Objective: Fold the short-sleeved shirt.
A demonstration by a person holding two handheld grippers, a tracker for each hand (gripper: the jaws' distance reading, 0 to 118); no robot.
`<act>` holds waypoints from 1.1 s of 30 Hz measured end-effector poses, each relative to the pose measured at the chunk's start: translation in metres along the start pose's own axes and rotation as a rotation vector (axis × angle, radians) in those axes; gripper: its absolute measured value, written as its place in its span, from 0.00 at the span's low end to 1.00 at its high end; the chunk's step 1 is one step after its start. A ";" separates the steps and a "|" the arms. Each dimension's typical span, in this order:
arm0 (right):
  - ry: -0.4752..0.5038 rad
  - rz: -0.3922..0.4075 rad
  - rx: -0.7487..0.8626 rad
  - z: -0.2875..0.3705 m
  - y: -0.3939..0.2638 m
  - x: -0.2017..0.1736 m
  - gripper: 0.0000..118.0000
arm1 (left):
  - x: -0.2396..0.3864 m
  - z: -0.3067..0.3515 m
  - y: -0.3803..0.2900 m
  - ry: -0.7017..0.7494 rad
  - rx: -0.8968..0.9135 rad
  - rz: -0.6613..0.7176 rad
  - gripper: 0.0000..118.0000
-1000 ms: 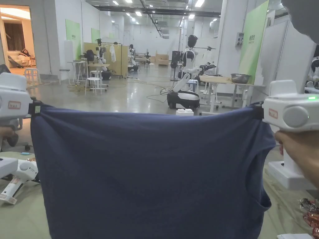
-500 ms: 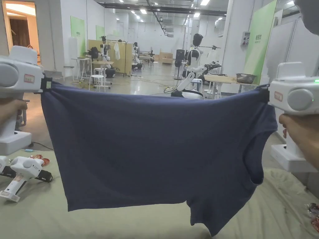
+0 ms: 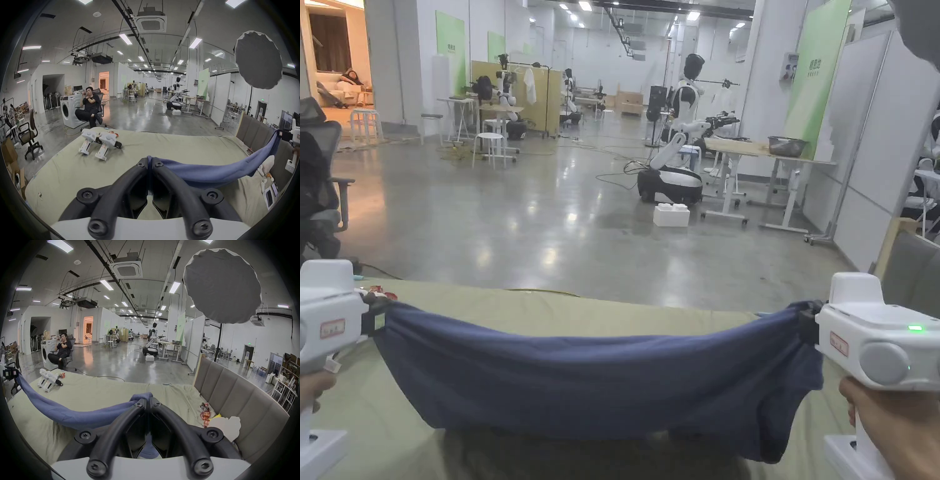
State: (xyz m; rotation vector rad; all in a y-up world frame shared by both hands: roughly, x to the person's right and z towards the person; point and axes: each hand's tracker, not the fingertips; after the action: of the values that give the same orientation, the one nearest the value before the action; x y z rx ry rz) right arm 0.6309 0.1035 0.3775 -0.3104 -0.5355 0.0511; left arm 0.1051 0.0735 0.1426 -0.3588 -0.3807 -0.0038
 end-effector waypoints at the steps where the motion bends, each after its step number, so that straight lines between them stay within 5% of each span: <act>1: 0.004 -0.002 -0.003 0.009 -0.007 0.002 0.00 | -0.001 0.013 -0.009 -0.008 -0.001 -0.006 0.00; 19: 0.040 0.049 -0.204 0.183 -0.143 0.016 0.00 | -0.045 0.160 -0.132 -0.069 -0.155 0.011 0.00; 33: 0.056 0.122 -0.690 0.185 -0.309 -0.001 0.00 | -0.044 0.149 -0.272 -0.053 -0.598 -0.055 0.00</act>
State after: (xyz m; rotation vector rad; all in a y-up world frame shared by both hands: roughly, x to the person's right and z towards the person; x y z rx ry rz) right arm 0.5259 -0.1396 0.6215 -1.0147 -0.4654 -0.0271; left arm -0.0088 -0.1325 0.3487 -0.9397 -0.4383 -0.1650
